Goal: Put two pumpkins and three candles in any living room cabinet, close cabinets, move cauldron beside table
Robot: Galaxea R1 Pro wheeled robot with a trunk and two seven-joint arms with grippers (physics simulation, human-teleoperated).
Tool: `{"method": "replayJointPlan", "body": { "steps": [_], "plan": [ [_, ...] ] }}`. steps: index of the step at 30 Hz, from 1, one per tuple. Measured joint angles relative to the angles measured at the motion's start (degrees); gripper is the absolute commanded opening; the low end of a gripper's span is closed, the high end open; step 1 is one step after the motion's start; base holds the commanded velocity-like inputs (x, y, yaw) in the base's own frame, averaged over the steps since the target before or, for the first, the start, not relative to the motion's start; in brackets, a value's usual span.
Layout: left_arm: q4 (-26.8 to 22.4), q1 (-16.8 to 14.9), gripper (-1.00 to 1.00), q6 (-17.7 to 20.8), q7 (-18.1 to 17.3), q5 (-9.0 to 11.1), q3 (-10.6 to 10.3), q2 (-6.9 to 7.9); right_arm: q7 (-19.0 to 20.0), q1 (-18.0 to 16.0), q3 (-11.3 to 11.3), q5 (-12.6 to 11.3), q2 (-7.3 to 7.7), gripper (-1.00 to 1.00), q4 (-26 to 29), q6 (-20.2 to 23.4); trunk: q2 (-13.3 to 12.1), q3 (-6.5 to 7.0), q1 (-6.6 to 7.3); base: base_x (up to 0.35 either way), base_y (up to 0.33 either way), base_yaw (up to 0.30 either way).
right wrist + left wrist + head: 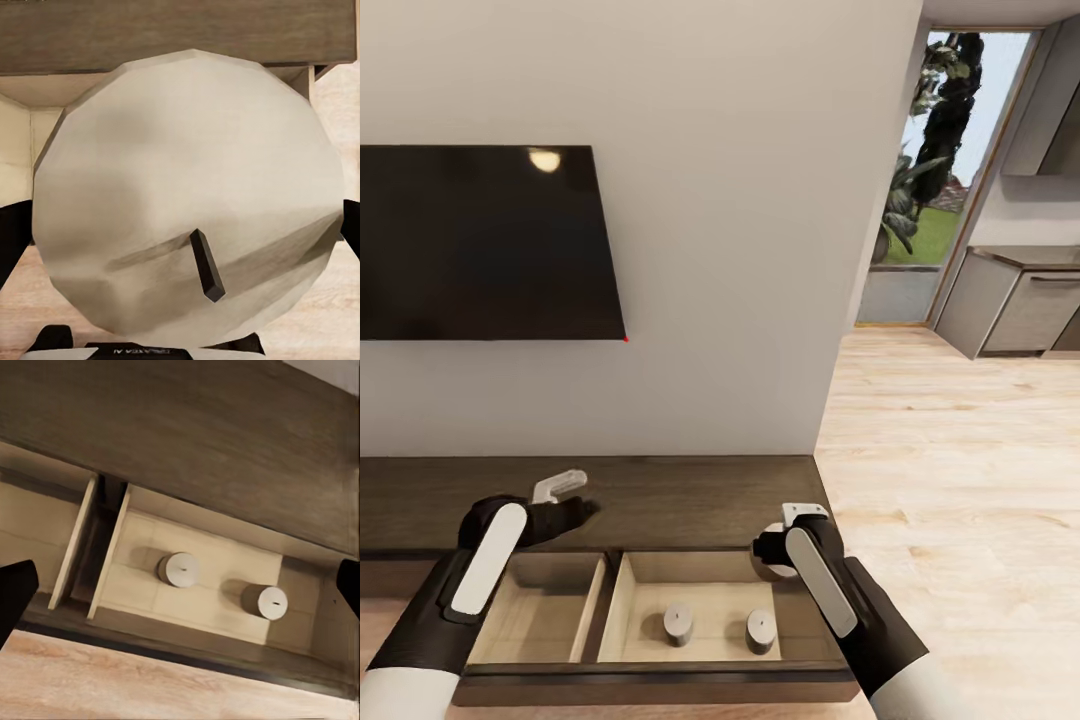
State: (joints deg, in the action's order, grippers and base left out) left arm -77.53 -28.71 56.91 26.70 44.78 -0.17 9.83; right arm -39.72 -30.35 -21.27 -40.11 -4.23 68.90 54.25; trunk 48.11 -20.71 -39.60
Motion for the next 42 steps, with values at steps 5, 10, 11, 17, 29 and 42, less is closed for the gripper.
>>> {"method": "replayJointPlan", "body": {
  "steps": [5,10,11,17,29,42],
  "plan": [
    [-5.8,2.5,1.0,0.1,0.0,17.3,-0.2,3.75,-0.1,0.0,0.3,0.0,0.01,-1.0,0.0,-0.1,2.0,-0.9,-1.1,0.0,0.0,0.0],
    [-6.0,3.3,1.0,0.2,0.0,29.4,-0.3,6.81,0.0,0.0,0.3,0.0,-0.08,-1.0,-0.1,-0.1,4.0,-1.8,-2.2,0.0,0.0,0.0],
    [-6.0,3.4,1.0,0.2,0.0,31.5,-0.4,7.29,0.0,0.0,0.3,0.0,-0.08,-1.0,-0.1,-0.1,4.4,-1.98,-2.42,0.0,0.0,0.0],
    [-5.9,3.6,1.0,0.2,0.0,35.9,-1.1,8.29,0.0,0.0,0.2,0.1,-0.18,-1.0,-0.2,-0.2,6.8,-3.06,-3.74,0.0,0.0,0.0],
    [-5.9,3.6,1.0,0.2,0.0,36.1,-1.2,8.32,0.0,0.0,0.3,0.1,-0.17,-1.0,-0.1,-0.2,11.6,-5.22,-6.38,0.0,0.0,0.0],
    [-5.9,3.6,1.0,0.2,0.0,36.1,-2.2,8.32,0.0,0.0,0.2,0.4,-0.26,-1.0,-0.6,-1.0,16.9,-7.55,-9.23,0.0,0.0,0.0]
  ]
}}
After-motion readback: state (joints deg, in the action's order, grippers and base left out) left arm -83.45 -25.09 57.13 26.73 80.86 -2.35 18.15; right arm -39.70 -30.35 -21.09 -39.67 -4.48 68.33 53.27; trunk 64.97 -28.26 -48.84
